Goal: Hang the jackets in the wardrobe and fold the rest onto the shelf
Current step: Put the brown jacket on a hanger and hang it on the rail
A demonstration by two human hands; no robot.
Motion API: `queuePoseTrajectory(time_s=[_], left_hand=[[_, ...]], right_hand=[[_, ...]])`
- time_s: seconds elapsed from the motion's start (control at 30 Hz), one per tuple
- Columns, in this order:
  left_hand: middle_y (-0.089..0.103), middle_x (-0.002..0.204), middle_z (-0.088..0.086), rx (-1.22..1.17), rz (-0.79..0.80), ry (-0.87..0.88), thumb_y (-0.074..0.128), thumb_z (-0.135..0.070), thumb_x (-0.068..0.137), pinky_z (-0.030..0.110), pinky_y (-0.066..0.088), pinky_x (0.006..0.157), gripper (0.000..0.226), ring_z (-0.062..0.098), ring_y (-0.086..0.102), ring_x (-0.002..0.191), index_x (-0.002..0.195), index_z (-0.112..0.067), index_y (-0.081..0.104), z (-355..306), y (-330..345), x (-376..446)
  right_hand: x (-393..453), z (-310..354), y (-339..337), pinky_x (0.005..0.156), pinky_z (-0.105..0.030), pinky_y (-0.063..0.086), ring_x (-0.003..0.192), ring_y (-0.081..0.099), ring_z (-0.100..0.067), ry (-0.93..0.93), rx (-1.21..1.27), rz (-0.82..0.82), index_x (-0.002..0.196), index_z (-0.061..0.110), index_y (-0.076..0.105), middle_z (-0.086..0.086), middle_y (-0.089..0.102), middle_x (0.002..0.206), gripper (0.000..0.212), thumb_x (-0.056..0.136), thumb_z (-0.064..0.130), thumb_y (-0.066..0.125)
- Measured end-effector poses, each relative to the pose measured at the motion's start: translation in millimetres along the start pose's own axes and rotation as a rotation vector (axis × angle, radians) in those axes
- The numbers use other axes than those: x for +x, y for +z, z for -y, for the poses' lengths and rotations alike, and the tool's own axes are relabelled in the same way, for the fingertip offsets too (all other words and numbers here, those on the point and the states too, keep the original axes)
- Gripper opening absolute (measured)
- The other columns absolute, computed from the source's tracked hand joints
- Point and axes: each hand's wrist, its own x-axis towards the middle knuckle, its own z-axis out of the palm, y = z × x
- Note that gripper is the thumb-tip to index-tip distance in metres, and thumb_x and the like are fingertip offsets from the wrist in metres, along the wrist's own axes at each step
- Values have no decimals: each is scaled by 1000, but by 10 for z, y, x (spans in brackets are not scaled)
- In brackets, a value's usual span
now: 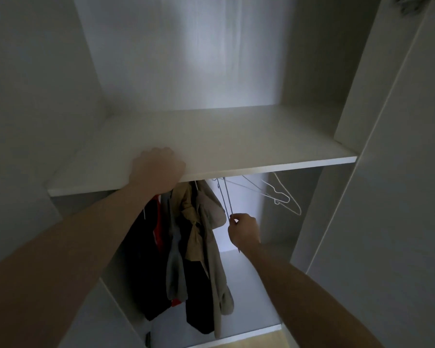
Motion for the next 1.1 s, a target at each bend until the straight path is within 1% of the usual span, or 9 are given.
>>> queuePoseTrajectory(time_s=[0.13, 0.3, 0.5, 0.6, 0.67, 0.73, 0.77, 0.97, 1.1], left_hand=[[48, 148, 13, 2, -28, 7, 29, -62, 91, 50, 38, 107, 73, 39, 46, 130, 151, -23, 41, 18, 51, 25], [50, 144, 15, 8, -62, 11, 27, -63, 88, 52, 40, 105, 75, 40, 48, 127, 149, -23, 43, 19, 70, 49], [52, 142, 13, -15, -74, -7, 31, -64, 90, 49, 40, 103, 70, 38, 48, 126, 146, -25, 46, 42, 100, 86], [52, 142, 11, -22, -64, -17, 31, -64, 88, 48, 40, 102, 71, 37, 48, 126, 146, -26, 47, 37, 88, 91], [52, 142, 10, -29, -64, -17, 34, -63, 91, 47, 40, 101, 68, 36, 48, 125, 146, -26, 46, 32, 80, 84], [51, 144, 10, -35, -64, -13, 34, -62, 92, 46, 40, 102, 67, 35, 48, 126, 147, -26, 46, 35, 78, 71], [51, 145, 10, -38, -57, -8, 32, -62, 92, 47, 40, 103, 69, 35, 48, 127, 148, -25, 45, 34, 80, 64], [52, 146, 10, -48, -85, 49, 32, -58, 92, 48, 42, 105, 67, 36, 49, 128, 144, -21, 51, 4, 52, -10], [60, 137, 9, -128, -266, 190, 41, -48, 96, 47, 42, 104, 50, 34, 51, 125, 132, -18, 59, 18, 85, -147]], right_hand=[[284, -16, 78, 80, -40, 63, 82, 74, -34, 12, -18, 50, 106, -1, 76, -18, 77, 105, 26, 98, 9, 54], [443, -161, 134, 85, -43, 63, 88, 73, -36, -7, -95, 94, 110, 0, 74, -19, 75, 103, 25, 98, 7, 53], [372, -249, 302, 66, -35, 59, 63, 67, -29, -88, -71, 106, 105, 3, 71, -9, 70, 78, 20, 100, 12, 53], [263, -278, 376, 70, -41, 64, 65, 72, -30, -32, 64, 100, 107, 7, 70, -10, 74, 82, 21, 103, 12, 51], [145, -378, 379, 58, -28, 60, 55, 68, -20, -6, 69, 71, 106, 10, 71, -4, 73, 76, 19, 103, 15, 53], [14, -518, 334, 47, -10, 43, 47, 61, -8, -5, 28, 48, 102, 12, 73, 5, 68, 67, 18, 102, 16, 56], [-59, -593, 293, 46, -8, 39, 47, 60, -6, 3, 2, 49, 101, 14, 74, 8, 66, 65, 18, 102, 18, 57], [-721, -962, -116, 74, -28, 59, 63, 68, -9, 59, -65, 50, 101, 19, 77, 7, 73, 74, 24, 105, 30, 56], [-1376, -1108, -515, 60, -21, 49, 61, 65, -4, 120, -72, -8, 97, 25, 78, 12, 69, 67, 21, 104, 29, 58]])
